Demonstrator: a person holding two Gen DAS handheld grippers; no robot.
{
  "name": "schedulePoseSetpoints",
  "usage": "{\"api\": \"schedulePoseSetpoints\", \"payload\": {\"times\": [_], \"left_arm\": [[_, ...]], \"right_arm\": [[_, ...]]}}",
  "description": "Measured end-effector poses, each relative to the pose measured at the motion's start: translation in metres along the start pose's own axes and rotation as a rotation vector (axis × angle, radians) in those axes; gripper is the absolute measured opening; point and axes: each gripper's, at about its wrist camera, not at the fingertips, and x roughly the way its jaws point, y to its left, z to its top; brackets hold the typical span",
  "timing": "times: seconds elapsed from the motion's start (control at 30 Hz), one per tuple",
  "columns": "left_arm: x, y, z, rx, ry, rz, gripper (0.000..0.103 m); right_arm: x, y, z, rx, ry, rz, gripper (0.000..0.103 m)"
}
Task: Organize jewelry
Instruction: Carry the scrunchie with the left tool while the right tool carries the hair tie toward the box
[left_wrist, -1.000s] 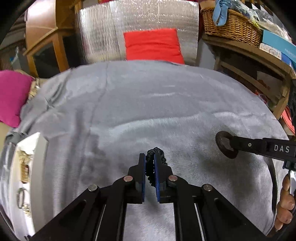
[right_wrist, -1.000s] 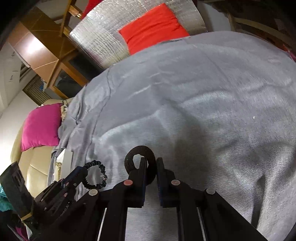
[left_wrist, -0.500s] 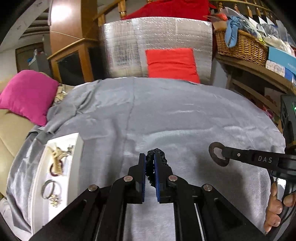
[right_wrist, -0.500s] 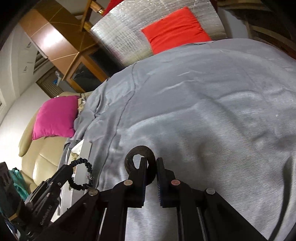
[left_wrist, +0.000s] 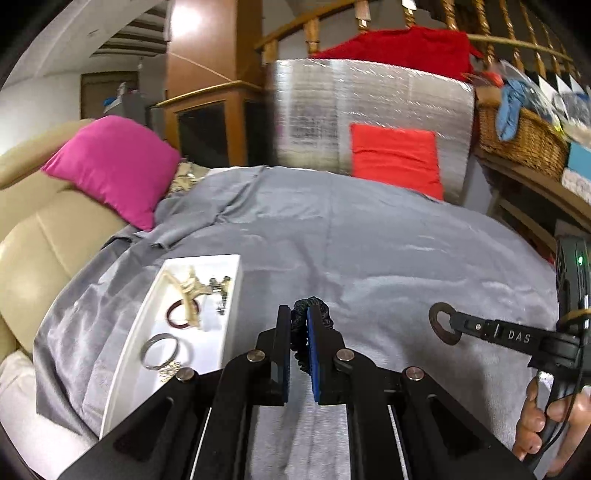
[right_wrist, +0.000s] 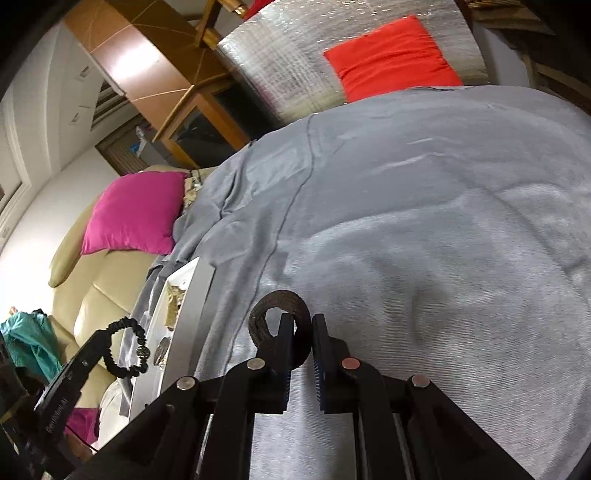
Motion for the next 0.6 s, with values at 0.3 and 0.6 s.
{"api": "schedulePoseSetpoints", "payload": {"times": [0.3, 0.6], "left_arm": [[-0.015, 0.042, -0.008, -0.096, -0.019, 0.038, 0.009], [-0.027, 0.097, -0.014, -0.204, -0.035, 0.103, 0.009]], "right_arm": [[0.01, 0.02, -0.007, -0.034, 0.009, 0.038, 0.011], [0.006, 0.059, -0.013, -0.101, 0.002, 0.141, 0.011]]}}
